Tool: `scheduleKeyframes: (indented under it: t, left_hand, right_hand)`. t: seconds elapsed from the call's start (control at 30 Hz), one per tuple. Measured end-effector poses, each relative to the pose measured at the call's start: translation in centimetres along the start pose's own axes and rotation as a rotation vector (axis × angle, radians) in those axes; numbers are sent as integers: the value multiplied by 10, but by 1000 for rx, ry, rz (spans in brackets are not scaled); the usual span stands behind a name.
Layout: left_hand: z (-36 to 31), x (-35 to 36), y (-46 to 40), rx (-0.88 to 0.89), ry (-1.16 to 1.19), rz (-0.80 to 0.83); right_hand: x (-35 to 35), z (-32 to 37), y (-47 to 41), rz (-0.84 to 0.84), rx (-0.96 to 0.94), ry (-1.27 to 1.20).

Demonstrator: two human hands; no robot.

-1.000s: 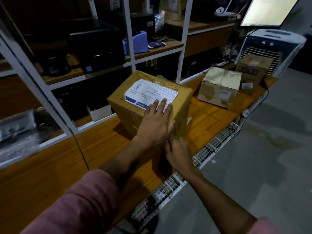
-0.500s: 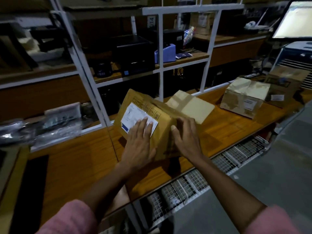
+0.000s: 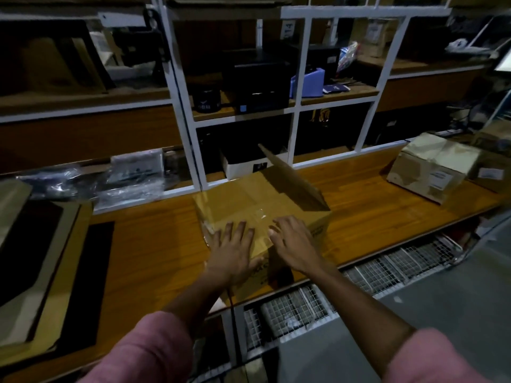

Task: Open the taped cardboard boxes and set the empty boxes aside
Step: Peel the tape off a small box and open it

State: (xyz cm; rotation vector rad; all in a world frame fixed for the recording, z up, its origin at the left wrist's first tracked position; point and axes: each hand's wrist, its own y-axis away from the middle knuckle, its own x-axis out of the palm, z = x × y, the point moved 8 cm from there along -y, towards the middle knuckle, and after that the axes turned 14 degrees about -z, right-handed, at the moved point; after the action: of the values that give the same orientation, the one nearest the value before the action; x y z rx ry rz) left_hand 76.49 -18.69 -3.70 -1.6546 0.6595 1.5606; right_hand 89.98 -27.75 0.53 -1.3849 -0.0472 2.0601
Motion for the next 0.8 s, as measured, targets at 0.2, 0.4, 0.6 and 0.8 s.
scheduleKeyframes:
  t: [0.2,0.4,0.6,0.8]
  left_hand:
    - [37,-2,7,63,39,85]
    - [99,-9,32,40,57,130]
    - [149,-25,46,-203,90,-30]
    - [164,-27,47,-362,34,-168]
  right_hand:
    - [25,6,-6,75,-28,164]
    - [52,22,-5,166,1,287]
    - [84,91,4,200,-51,352]
    - [95,138,12,180,-93,396]
